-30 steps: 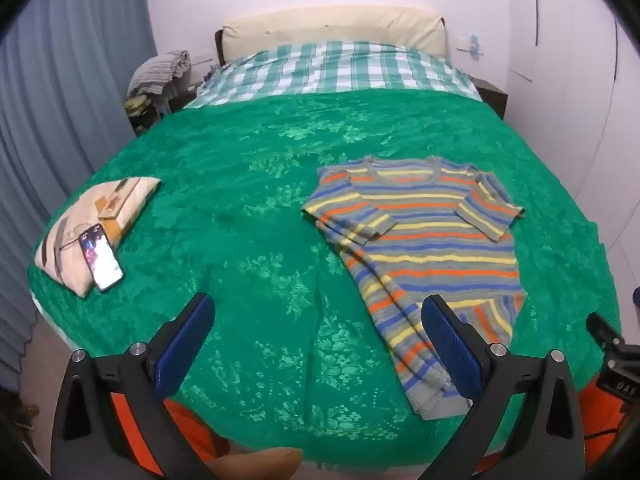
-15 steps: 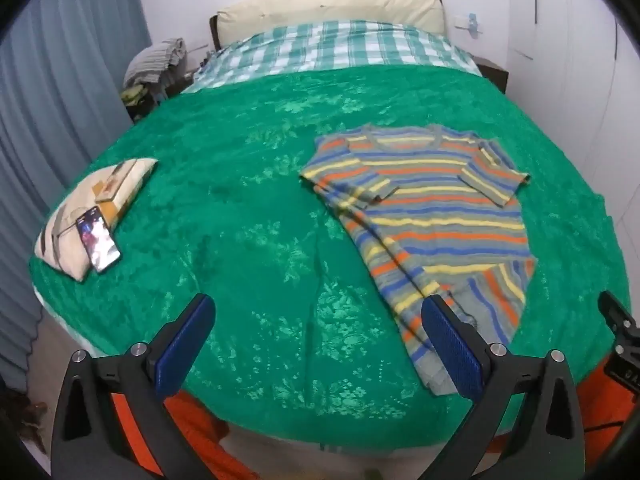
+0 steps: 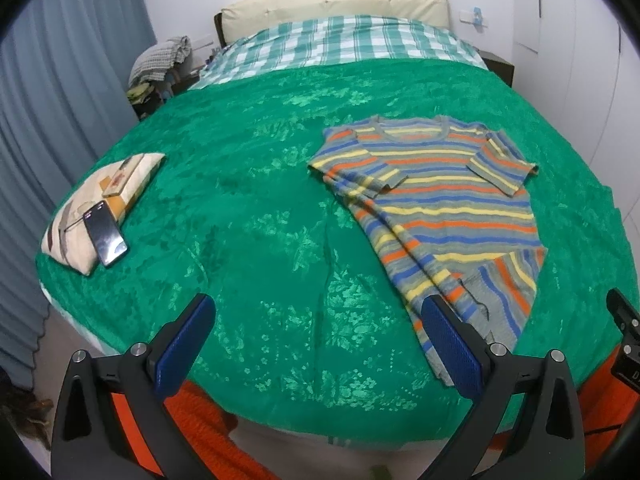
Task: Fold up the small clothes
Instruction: 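Move both grippers toward the striped sweater's hem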
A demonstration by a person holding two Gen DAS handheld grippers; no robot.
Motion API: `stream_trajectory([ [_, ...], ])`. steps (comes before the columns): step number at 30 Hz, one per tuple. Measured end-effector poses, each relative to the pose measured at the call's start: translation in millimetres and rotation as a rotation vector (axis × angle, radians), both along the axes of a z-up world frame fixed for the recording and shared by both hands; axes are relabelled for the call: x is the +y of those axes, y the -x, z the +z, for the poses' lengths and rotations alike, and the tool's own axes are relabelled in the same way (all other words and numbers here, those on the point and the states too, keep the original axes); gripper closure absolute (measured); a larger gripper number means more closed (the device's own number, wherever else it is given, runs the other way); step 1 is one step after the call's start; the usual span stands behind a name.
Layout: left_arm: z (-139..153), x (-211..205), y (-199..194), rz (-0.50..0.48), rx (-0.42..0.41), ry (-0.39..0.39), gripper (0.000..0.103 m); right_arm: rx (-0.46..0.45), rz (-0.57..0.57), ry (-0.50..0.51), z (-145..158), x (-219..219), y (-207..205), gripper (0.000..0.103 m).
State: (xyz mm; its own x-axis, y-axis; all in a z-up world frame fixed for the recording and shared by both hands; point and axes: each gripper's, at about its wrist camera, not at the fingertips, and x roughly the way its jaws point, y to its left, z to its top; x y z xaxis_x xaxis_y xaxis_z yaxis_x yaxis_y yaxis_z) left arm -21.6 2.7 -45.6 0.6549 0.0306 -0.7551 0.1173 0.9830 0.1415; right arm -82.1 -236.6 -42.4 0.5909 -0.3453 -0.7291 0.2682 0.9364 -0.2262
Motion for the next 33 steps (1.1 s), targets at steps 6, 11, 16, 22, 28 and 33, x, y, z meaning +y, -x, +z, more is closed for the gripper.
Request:
stream_trajectory([
  [6,-0.8,-1.9,-0.6,-0.012,0.002,0.003,0.0,0.004,-0.003,0.002,-1.6,1.5,-0.9,0.0],
  [11,-2.1,-4.9,-1.0,-0.026,0.005,0.003,0.0,0.01,-0.011,0.002,-2.0,-1.5,-2.0,0.0],
  [16,-3.8,-5.9,-1.6,-0.031,0.012,0.005,0.0,0.019,-0.016,0.003,-3.6,-2.3,-3.1,0.0],
  [22,-5.0,-6.6,-1.7,-0.033,0.015,0.005,0.0,0.02,-0.016,0.004,-3.6,-2.3,-3.6,0.0],
  [28,-9.5,-8.2,-3.2,-0.037,0.027,0.002,0.0,0.032,-0.016,0.004,-6.3,-3.0,-6.2,0.0],
  [33,-10.2,-8.4,-2.9,-0.038,0.025,0.002,0.0,0.029,-0.016,0.005,-6.5,-3.5,-6.7,0.0],
])
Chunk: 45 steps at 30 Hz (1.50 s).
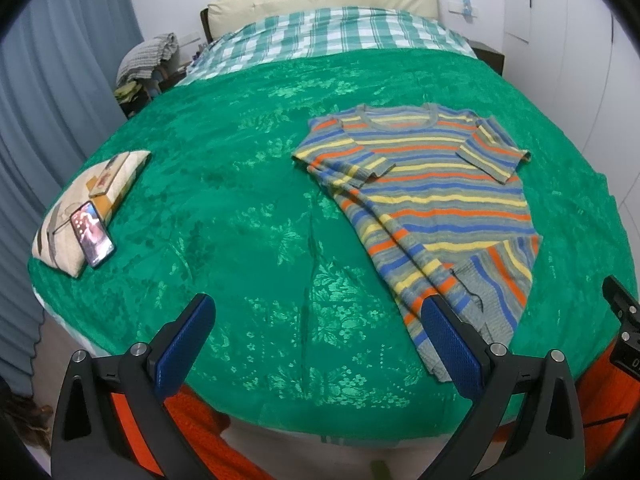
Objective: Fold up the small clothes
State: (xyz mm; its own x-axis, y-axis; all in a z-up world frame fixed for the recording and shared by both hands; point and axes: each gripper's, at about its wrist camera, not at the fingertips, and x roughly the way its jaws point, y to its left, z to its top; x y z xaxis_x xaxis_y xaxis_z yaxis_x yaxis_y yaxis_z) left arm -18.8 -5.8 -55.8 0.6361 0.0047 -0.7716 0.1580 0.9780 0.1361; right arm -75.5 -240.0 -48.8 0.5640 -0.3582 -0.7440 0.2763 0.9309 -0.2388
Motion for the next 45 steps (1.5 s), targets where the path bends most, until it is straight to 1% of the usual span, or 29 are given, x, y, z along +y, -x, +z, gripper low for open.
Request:
stream_trajectory([
  [4,-1.2,0.2,-1.0,-0.001,0.003,-0.002,0.0,0.002,0.001,0.0,0.9,0.3,-0.6,0.0],
  [7,-9.3,2.7,-6.2,-0.01,0.016,0.005,0.0,0.005,-0.004,-0.01,1.2,-2.8,-0.9,0.0],
  [9,-16.4,3.9,-9.4,-0.034,0.029,0.014,0.0,0.006,-0.017,-0.016,0.9,-7.9,-0.2,0.0],
  [13,-33.3,-10.5,-15.0,-0.176,0.11,0.082,0.0,0.018,-0.043,-0.038,-5.0,-20.2,1.5,0.0],
  [15,-46.6,-30.3,-18.8,-0.264,0.172,0.122,0.0,0.029,-0.056,-0.058,-10.7,-25.9,2.6,0.0],
  [17,-60.8,-49.8,-23.3,-0.311,0.217,0.135,0.001,0.036,-0.062,-0.068,-14.8,-28.7,3.9,0.0],
  [19,-80.0,-69.2,-28.7,-0.327,0.241,0.131,0.002,0.041,-0.064,-0.082,-18.6,-30.3,6.1,0.0],
  [20,-89.8,-77.8,-31.1,-0.329,0.242,0.115,0.007,0.042,-0.062,-0.09,-20.1,-30.9,7.8,0.0],
  [21,-97.5,-82.6,-32.6,-0.33,0.243,0.098,0.017,0.041,-0.059,-0.094,-20.9,-31.5,8.6,0.0],
  [22,-110.3,-89.3,-34.9,-0.332,0.252,0.073,0.043,0.042,-0.056,-0.099,-21.7,-32.3,10.0,0.0],
  [23,-119.5,-91.4,-35.9,-0.34,0.276,0.075,0.073,0.043,-0.055,-0.1,-22.1,-33.4,11.6,0.0],
  [24,-125.2,-90.1,-35.5,-0.344,0.288,0.098,0.082,0.044,-0.057,-0.099,-23.1,-34.9,13.5,0.0],
  [25,-125.2,-85.9,-35.2,-0.336,0.28,0.114,0.091,0.047,-0.058,-0.097,-24.3,-36.7,15.0,0.0],
  [26,-121.2,-74.2,-33.1,-0.328,0.278,0.169,0.096,0.05,-0.059,-0.096,-25.7,-38.6,16.4,0.0],
  [27,-115.6,-60.0,-31.1,-0.316,0.289,0.23,0.098,0.054,-0.058,-0.098,-27.2,-41.0,17.8,0.0],
  [28,-110.9,-45.9,-30.5,-0.298,0.295,0.273,0.098,0.057,-0.058,-0.101,-28.4,-43.7,19.3,0.0],
  [30,-98.1,-0.3,-25.8,-0.234,0.29,0.343,0.098,0.056,-0.054,-0.106,-29.2,-47.9,20.3,0.0],
  [31,-96.5,14.3,-24.6,-0.213,0.285,0.349,0.098,0.054,-0.047,-0.111,-29.9,-49.7,20.1,0.0],
  [32,-95.0,38.3,-22.1,-0.171,0.281,0.344,0.098,0.053,-0.04,-0.116,-31.0,-50.1,19.2,0.0],
  [34,-95.9,65.0,-20.6,-0.122,0.276,0.321,0.098,0.059,-0.008,-0.135,-36.1,-48.4,11.3,0.0],
  [36,-97.3,85.3,-25.7,-0.072,0.27,0.298,0.097,0.07,0.042,-0.164,-43.2,-42.3,-4.2,0.0],
  [37,-97.4,88.2,-27.5,-0.061,0.271,0.31,0.097,0.077,0.063,-0.18,-45.9,-39.2,-11.4,0.0],
  [38,-94.6,87.1,-25.9,-0.07,0.275,0.338,0.091,0.091,0.098,-0.203,-50.7,-33.1,-23.6,0.0],
  [39,-90.6,79.5,-23.2,-0.097,0.278,0.355,0.08,0.101,0.119,-0.213,-53.9,-29.0,-30.3,0.0],
  [41,-83.0,56.3,-17.9,-0.163,0.261,0.352,0.03,0.135,0.178,-0.239,-62.2,-16.0,-47.1,0.0],
  [42,-79.4,37.9,-15.6,-0.203,0.24,0.335,0.023,0.152,0.208,-0.239,-65.8,-7.4,-52.8,0.001],
  [43,-77.3,16.2,-13.8,-0.252,0.216,0.308,0.019,0.169,0.231,-0.231,-68.4,0.1,-56.6,0.001],
  [44,-77.3,2.2,-14.2,-0.287,0.206,0.285,0.019,0.174,0.238,-0.225,-70.2,3.9,-57.4,0.001],
  [45,-81.5,-17.6,-14.4,-0.323,0.207,0.24,0.019,0.169,0.232,-0.229,-70.5,5.0,-55.3,0.001],
])
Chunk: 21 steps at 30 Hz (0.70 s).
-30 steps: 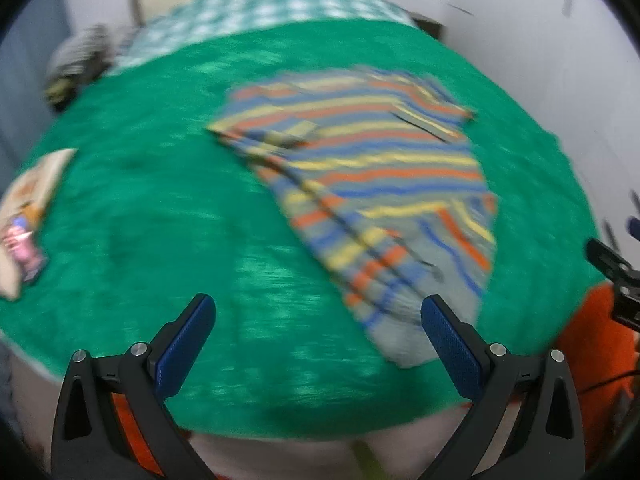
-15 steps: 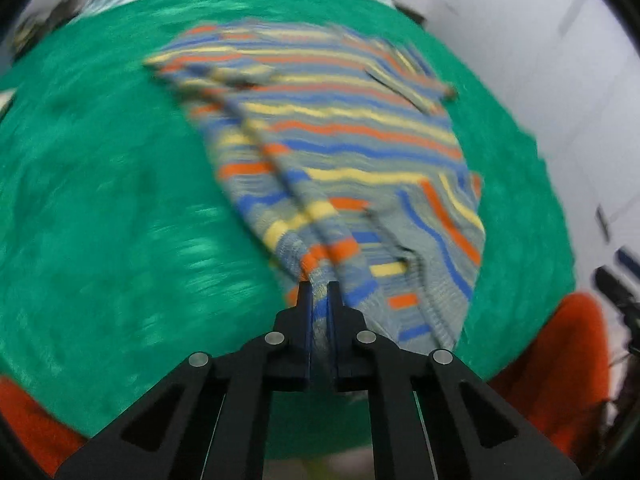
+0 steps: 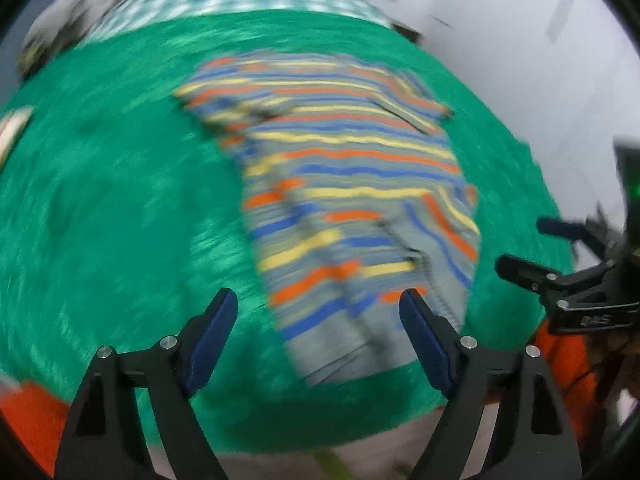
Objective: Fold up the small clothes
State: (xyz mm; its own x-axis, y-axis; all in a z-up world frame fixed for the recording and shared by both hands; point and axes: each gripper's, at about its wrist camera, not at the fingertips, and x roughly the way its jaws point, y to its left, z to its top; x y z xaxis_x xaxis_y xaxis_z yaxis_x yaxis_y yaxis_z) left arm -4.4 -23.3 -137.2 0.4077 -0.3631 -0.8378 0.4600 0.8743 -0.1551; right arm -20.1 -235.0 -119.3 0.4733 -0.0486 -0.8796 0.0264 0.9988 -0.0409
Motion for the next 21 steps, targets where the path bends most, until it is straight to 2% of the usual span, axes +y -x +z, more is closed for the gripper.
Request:
stream_trajectory([
  [2,-14.6,-27.2,-8.0,-0.033,0.007,-0.073,0.02,-0.001,-0.033,-0.024,-1.4,-5.4,6.8,0.001],
  [3,-27.9,-40.4,-12.3,-0.043,0.027,-0.124,0.025,0.004,-0.053,-0.032,-2.7,-10.1,11.9,0.001],
  [5,-48.1,-46.2,-19.9,-0.014,0.063,-0.197,0.082,0.011,-0.082,-0.021,-3.7,-20.6,20.5,0.001],
  [6,-47.7,-37.5,-21.2,0.014,0.073,-0.159,0.085,0.008,-0.089,-0.01,-3.2,-25.2,26.2,0.001],
  [7,-44.2,-28.9,-21.1,0.032,0.084,-0.111,0.092,0.005,-0.092,0.001,-1.5,-29.1,30.9,0.001],
  [9,-27.9,6.3,-19.8,0.089,0.117,0.002,0.093,-0.007,-0.092,0.024,4.2,-35.9,39.8,0.001],
  [13,-9.2,81.1,-17.4,0.229,0.124,0.101,0.093,-0.032,-0.054,0.036,14.1,-35.4,40.9,0.001],
  [18,-33.5,119.9,-26.5,0.334,0.158,0.084,0.098,-0.052,0.068,-0.046,9.1,11.3,-4.2,0.001],
  [21,-47.0,117.9,-25.8,0.342,0.179,0.094,0.098,-0.018,0.147,-0.034,-17.2,48.0,-34.9,0.001],
])
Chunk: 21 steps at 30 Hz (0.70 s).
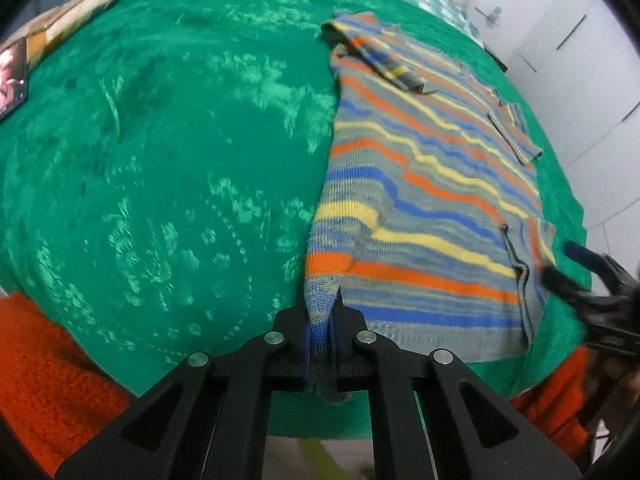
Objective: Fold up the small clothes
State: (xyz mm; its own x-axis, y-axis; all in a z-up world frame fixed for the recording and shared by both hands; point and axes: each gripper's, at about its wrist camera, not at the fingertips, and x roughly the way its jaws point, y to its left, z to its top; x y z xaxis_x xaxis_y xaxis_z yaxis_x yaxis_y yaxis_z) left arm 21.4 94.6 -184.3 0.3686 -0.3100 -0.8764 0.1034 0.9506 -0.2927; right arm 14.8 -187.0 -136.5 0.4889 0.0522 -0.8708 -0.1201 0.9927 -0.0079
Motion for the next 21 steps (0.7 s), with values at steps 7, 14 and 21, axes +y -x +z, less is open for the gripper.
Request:
stream_trajectory([
  [7,11.0,13.9,12.5,-0.004,-0.022,0.03,0.098,0.037,-0.132,-0.072,-9.9,-41.5,18.8,0.097],
  [14,-5.4,-0.4,12.1,-0.047,0.042,0.008,0.099,0.147,-0.479,-0.206,-1.0,-149.5,102.2,0.097],
  [21,-0.7,11.6,16.3,-0.03,0.026,0.05,0.095,0.161,-0.551,-0.454,-27.7,-181.1,119.0,0.042],
])
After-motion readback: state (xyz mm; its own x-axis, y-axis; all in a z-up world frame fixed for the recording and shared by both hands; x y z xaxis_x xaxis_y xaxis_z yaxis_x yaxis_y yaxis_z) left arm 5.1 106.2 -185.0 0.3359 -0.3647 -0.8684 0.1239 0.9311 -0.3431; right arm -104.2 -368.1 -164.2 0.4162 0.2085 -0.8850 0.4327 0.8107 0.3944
